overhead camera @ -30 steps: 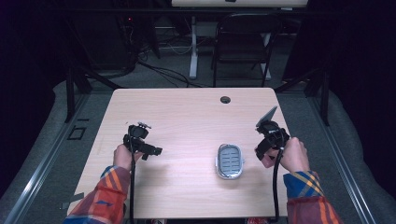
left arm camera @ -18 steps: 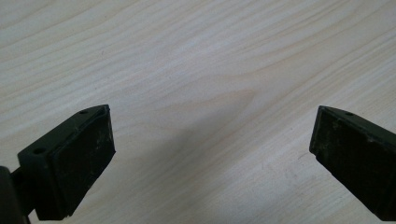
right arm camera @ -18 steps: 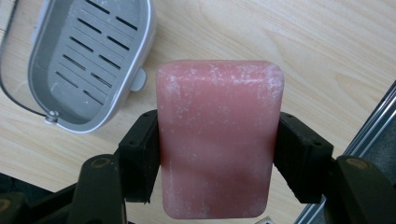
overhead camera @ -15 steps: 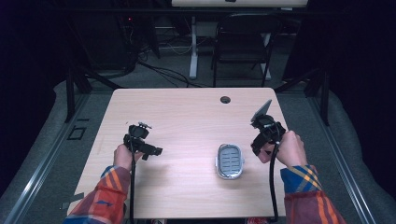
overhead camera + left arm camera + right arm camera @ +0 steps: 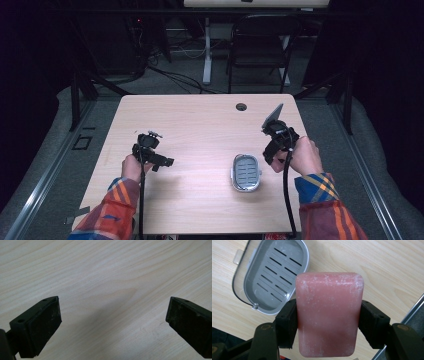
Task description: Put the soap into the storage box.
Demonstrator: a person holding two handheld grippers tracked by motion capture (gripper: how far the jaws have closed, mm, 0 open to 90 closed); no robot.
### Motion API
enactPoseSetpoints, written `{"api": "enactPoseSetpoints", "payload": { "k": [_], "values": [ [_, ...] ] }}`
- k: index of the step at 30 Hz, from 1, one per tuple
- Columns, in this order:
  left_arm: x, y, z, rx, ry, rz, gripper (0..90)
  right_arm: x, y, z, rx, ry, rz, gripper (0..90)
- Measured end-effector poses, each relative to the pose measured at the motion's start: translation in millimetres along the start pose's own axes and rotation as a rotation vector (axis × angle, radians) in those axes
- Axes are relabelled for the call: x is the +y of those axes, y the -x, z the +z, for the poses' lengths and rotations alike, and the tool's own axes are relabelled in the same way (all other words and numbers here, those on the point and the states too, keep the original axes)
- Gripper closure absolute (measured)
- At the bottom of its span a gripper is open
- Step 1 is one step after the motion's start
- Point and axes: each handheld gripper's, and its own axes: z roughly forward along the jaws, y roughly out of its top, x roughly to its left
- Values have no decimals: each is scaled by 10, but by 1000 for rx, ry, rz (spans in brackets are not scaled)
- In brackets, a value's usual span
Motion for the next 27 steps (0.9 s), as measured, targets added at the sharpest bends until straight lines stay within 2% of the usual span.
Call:
{"api": "enactPoseSetpoints", "payload": {
  "k": [3,6,7,11,13,21,23,27],
  "values": [
    [-1,-1,2,0,2,-2,0,29,-47,8,-1,7,4,373],
    [-1,-1,1,0,3,-2,0,64,-71,9,-6,-12,-18,373],
    [-1,-1,2,0,3,-2,0,67,-89,21,-6,0,-7,373],
    [-1,-3,1,0,4,-1,0,96,-123,31,2,-3,-13,373],
    [-1,-2,1,0,3,-2,0,123,-142,16,-2,-21,-31,373],
    [-1,-1,2,-1,2,-1,0,179,-214,35,-2,-32,-49,373],
    [1,-3,0,-1,1,6,0,186,-239,57,4,-19,-39,373],
    [2,-3,-1,-1,1,7,0,214,-281,83,8,-24,-49,373]
  ]
}}
